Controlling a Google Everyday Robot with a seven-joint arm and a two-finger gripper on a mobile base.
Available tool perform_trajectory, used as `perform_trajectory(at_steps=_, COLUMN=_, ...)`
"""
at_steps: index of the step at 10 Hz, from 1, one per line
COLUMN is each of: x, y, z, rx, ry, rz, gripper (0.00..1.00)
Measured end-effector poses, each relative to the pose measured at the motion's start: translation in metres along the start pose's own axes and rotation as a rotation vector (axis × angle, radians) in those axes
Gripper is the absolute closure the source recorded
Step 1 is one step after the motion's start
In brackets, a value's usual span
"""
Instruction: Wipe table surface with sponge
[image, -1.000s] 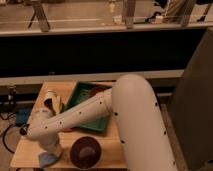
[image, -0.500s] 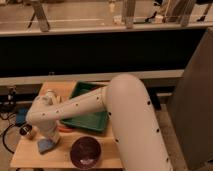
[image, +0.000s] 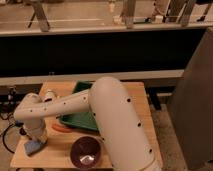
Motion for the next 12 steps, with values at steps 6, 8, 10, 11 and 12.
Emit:
perform_trajectory(at_steps=6, x=-0.063, y=0.036, z=-0.003, rx=-0.042, ry=-0.023, rz=-0.012, gripper=1.00)
perform_trajectory(at_steps=8, x=-0.060, y=0.071, z=-0.009, rx=-0.063, ry=-0.007, rz=0.038, gripper=1.00)
perform_trajectory(at_steps=10, x=-0.050, y=0.109, z=-0.020, rx=-0.084, ry=0.015, rz=0.103, gripper=1.00)
perform_trajectory(at_steps=11, x=-0.047, y=0.119, z=-0.023, rx=-0.092, ry=0.021, rz=0.121, gripper=1.00)
perform_trajectory(at_steps=12, x=-0.041, y=0.126, z=-0.024, rx=-0.094, ry=0.027, rz=0.139, gripper=1.00)
